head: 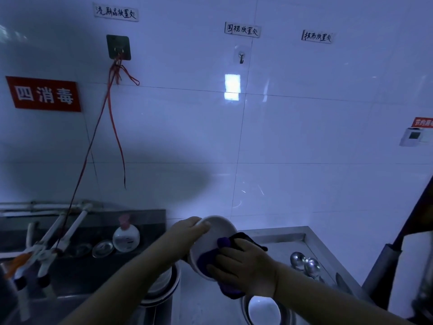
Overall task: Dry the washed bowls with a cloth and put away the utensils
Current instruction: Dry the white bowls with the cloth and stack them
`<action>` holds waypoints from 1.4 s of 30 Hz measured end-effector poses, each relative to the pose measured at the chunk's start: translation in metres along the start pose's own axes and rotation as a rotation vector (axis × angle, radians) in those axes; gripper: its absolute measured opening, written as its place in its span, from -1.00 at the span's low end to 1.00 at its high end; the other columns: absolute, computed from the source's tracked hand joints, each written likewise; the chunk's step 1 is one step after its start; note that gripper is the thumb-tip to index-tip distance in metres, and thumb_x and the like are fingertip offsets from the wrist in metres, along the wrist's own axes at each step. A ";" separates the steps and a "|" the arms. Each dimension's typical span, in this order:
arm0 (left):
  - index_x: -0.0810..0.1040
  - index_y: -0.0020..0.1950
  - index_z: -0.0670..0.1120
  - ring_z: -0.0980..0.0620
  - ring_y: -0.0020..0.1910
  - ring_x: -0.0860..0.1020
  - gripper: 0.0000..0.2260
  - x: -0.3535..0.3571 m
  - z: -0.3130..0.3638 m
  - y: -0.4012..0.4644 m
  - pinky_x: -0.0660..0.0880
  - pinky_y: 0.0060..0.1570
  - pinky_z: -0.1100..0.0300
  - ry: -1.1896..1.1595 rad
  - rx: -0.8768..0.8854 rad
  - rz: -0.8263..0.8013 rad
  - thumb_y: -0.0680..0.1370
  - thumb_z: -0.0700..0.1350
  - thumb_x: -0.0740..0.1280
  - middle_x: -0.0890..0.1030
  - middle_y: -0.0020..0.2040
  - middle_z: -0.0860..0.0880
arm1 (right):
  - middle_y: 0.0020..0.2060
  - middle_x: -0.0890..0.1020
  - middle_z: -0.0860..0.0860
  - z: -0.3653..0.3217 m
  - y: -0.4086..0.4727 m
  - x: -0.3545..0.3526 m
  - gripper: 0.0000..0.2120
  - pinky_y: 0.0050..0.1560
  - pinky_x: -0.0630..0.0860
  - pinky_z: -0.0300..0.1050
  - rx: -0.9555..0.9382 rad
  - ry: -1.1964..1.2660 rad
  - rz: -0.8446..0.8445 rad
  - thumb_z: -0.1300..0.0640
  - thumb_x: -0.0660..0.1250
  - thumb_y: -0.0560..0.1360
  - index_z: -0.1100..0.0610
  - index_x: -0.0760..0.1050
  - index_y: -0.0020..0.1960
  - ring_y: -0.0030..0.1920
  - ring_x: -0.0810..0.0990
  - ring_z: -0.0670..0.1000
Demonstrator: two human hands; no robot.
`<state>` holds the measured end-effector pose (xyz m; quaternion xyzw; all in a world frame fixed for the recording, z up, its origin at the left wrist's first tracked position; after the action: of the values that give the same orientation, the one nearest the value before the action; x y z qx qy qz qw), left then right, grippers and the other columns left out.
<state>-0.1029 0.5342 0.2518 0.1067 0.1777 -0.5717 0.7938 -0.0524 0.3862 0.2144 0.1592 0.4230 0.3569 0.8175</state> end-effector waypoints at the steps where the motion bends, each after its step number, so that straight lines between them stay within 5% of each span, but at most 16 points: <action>1: 0.52 0.11 -0.05 -0.07 -0.09 0.60 -0.80 -0.002 0.002 -0.001 0.54 -0.29 0.17 -0.050 -0.044 -0.050 0.58 0.01 0.21 0.60 0.00 -0.10 | -0.23 0.63 0.01 0.003 -0.001 0.000 -0.89 -0.24 0.49 -0.11 -0.027 0.003 -0.015 0.19 0.32 0.53 0.10 0.51 0.05 -0.25 0.56 0.03; 3: 0.49 0.14 -0.04 -0.08 -0.11 0.59 -0.83 -0.002 0.006 -0.003 0.53 -0.37 0.22 -0.194 -0.081 -0.021 0.56 -0.06 0.26 0.57 0.00 -0.12 | -0.23 0.65 0.02 0.007 0.004 0.001 -0.90 -0.25 0.54 -0.09 0.028 -0.010 -0.007 0.18 0.31 0.54 0.10 0.54 0.04 -0.27 0.59 0.02; 6: 0.38 0.16 -0.02 0.00 -0.12 0.53 -0.74 0.012 0.005 -0.003 0.48 -0.35 0.27 -0.313 -0.007 0.248 0.52 -0.23 0.29 0.50 -0.05 -0.02 | -0.17 0.70 0.02 0.010 0.019 0.005 -0.82 -0.22 0.62 -0.09 0.223 -0.051 0.040 0.08 0.30 0.55 0.13 0.63 0.01 -0.23 0.66 -0.01; 10: 0.31 0.18 0.08 0.07 -0.06 0.49 -0.80 0.026 0.001 -0.004 0.44 -0.22 0.31 -0.339 0.128 0.432 0.61 -0.17 0.17 0.47 -0.04 0.12 | -0.19 0.71 0.02 0.003 0.027 0.009 -0.79 -0.21 0.63 -0.11 0.372 -0.028 0.077 0.00 0.41 0.47 0.14 0.66 -0.03 -0.25 0.67 -0.03; 15: 0.45 0.12 0.04 0.03 0.01 0.49 -0.82 0.014 0.004 -0.002 0.45 -0.13 0.21 -0.281 0.240 0.317 0.59 -0.19 0.16 0.52 -0.01 0.07 | -0.21 0.70 0.00 0.003 0.017 0.003 -0.81 -0.18 0.60 -0.16 0.204 -0.080 0.133 0.08 0.37 0.53 0.13 0.53 0.10 -0.26 0.64 -0.03; 20: 0.57 0.07 0.03 -0.07 -0.01 0.54 -0.65 -0.003 0.015 0.003 0.47 -0.16 0.14 -0.116 0.157 -0.108 0.32 -0.05 0.22 0.60 0.00 -0.03 | -0.31 0.61 0.02 0.008 0.005 -0.001 -0.88 -0.20 0.48 -0.16 -0.019 -0.022 0.124 0.18 0.43 0.43 0.11 0.56 -0.05 -0.33 0.56 0.03; 24: 0.50 0.12 0.04 -0.05 -0.01 0.54 -0.76 0.005 0.011 0.001 0.49 -0.21 0.18 -0.355 0.127 0.123 0.47 -0.15 0.31 0.55 0.05 -0.05 | -0.24 0.68 0.04 0.014 0.014 0.002 -0.87 -0.21 0.59 -0.12 0.131 -0.079 0.070 0.10 0.37 0.52 0.13 0.64 -0.01 -0.30 0.62 0.00; 29: 0.36 0.26 0.03 0.03 0.06 0.51 -0.72 0.031 -0.001 -0.006 0.52 -0.04 0.24 -0.453 0.230 0.398 0.59 -0.23 0.18 0.51 0.11 0.02 | -0.19 0.71 0.03 0.008 0.025 0.005 -0.76 -0.12 0.63 -0.11 0.365 -0.083 0.110 -0.01 0.39 0.50 0.14 0.65 0.01 -0.25 0.67 -0.02; 33: 0.44 0.08 0.10 0.08 0.00 0.52 -0.82 0.023 0.003 -0.007 0.47 -0.16 0.33 -0.394 0.286 0.322 0.51 -0.09 0.18 0.54 0.01 0.07 | -0.16 0.71 0.02 0.004 0.014 0.003 -0.79 -0.11 0.62 -0.13 0.242 -0.065 0.122 0.05 0.36 0.54 0.15 0.60 0.09 -0.22 0.67 -0.03; 39: 0.59 0.06 -0.12 -0.12 -0.09 0.52 -0.64 0.003 0.011 0.001 0.43 -0.18 0.04 -0.231 0.225 -0.045 0.33 -0.09 0.20 0.58 0.00 -0.21 | -0.28 0.63 0.02 0.014 0.000 -0.005 -0.90 -0.18 0.49 -0.16 -0.061 -0.028 0.134 0.17 0.40 0.47 0.12 0.51 -0.04 -0.29 0.58 0.02; 42: 0.58 0.10 -0.01 -0.07 -0.05 0.56 -0.65 0.002 0.007 0.000 0.50 -0.20 0.11 -0.307 0.191 -0.040 0.34 -0.04 0.24 0.60 0.04 -0.14 | -0.29 0.62 0.03 0.016 0.003 -0.002 -0.93 -0.18 0.51 -0.11 -0.013 -0.044 0.089 0.18 0.39 0.47 0.13 0.56 -0.05 -0.31 0.56 0.04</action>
<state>-0.1016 0.5302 0.2573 0.0894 0.0017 -0.6114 0.7862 -0.0418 0.3872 0.2263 0.1803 0.3949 0.3920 0.8111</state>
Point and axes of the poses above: each hand's wrist, its own y-axis towards the middle knuckle, its own x-axis out of the palm, z = x × y, the point moved 4 cm from there along y, towards the middle knuckle
